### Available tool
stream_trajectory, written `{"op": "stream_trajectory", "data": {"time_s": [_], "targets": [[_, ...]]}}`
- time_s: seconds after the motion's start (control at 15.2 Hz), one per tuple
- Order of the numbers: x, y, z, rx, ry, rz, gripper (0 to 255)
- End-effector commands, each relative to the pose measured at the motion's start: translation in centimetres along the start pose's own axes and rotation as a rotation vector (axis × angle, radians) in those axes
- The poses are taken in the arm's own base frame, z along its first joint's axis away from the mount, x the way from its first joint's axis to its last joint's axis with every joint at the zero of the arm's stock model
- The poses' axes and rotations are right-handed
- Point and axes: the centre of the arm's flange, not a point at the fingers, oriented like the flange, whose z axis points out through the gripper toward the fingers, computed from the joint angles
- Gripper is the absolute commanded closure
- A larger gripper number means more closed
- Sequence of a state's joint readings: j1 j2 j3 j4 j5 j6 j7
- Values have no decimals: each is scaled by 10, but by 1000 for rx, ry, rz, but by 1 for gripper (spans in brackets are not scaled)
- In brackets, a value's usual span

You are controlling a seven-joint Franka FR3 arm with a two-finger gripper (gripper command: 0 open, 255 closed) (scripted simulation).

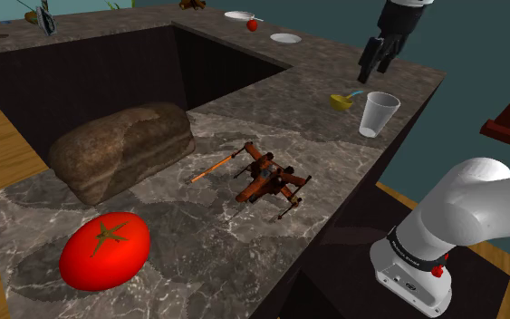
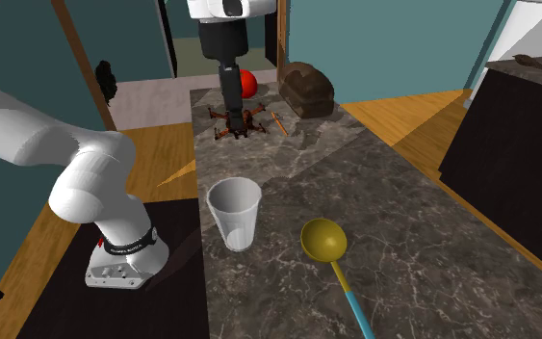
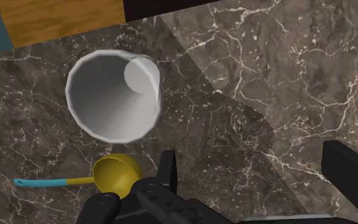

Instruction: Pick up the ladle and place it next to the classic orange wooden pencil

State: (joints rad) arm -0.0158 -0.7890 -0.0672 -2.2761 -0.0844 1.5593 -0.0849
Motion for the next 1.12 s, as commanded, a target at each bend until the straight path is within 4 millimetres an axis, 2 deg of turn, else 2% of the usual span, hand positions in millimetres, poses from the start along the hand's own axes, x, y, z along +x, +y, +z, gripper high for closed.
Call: {"op": "stream_trajectory", "data": {"time_s": [0.0,1.06], "targets": [[0,0,0,0,0,0,0],[122,102,139,-50,-50,-113,0]]}}
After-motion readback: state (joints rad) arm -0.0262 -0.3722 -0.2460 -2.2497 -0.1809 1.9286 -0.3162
